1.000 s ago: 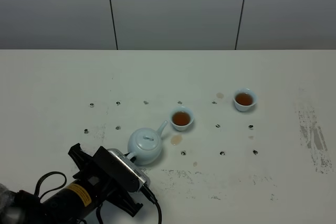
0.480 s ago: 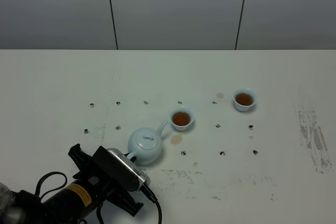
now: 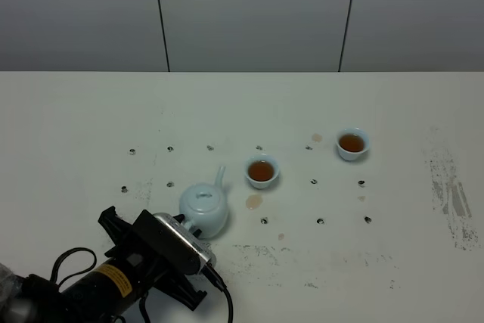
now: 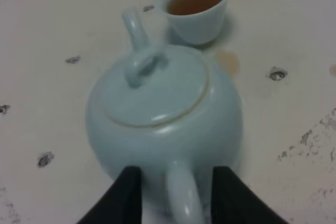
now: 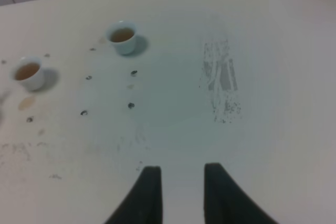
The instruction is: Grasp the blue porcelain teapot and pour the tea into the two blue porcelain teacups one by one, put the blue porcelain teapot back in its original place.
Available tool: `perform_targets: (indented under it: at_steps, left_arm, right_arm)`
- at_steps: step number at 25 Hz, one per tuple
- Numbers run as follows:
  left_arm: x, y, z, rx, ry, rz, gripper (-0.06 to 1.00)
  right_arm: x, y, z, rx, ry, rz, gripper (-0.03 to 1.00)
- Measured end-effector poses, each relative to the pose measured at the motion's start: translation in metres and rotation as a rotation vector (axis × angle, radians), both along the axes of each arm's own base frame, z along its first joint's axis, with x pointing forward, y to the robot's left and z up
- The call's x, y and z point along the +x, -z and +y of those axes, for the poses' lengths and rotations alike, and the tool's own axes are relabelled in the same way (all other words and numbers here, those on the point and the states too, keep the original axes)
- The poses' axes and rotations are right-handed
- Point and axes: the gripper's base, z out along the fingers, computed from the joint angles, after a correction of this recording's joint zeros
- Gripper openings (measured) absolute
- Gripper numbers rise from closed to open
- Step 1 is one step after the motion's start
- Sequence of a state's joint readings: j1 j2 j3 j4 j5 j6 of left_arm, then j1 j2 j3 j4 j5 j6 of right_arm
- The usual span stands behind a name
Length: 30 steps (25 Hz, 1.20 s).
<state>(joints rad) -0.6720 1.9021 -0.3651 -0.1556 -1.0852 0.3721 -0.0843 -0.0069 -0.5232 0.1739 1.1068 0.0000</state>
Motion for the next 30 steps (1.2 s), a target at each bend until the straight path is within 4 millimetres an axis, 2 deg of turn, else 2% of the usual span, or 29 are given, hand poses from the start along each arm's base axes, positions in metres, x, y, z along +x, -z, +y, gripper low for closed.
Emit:
perform_targets:
  at_steps: [9,19,24,30]
  left_arm:
    - [0.0,-0.001,0.0,-0.01,-0.007,0.007,0.4]
    - [-0.001,-0.022,0.003,-0.065,-0.062,0.03,0.4]
    - [-0.003,-0.042,0.005,-0.094,-0.079,0.044,0.4]
    - [0.005,-0.086,0.0,-0.15,-0.094,0.073,0.4]
  right_arm:
    - [0.0,0.0,0.0,0.0,0.0,0.0,0.22]
    - [0.0,0.0,0.0,0.0,0.0,0.0,0.22]
    - [0.0,0.0,0.0,0.0,0.0,0.0,0.22]
    - [0.0,0.0,0.0,0.0,0.0,0.0,0.22]
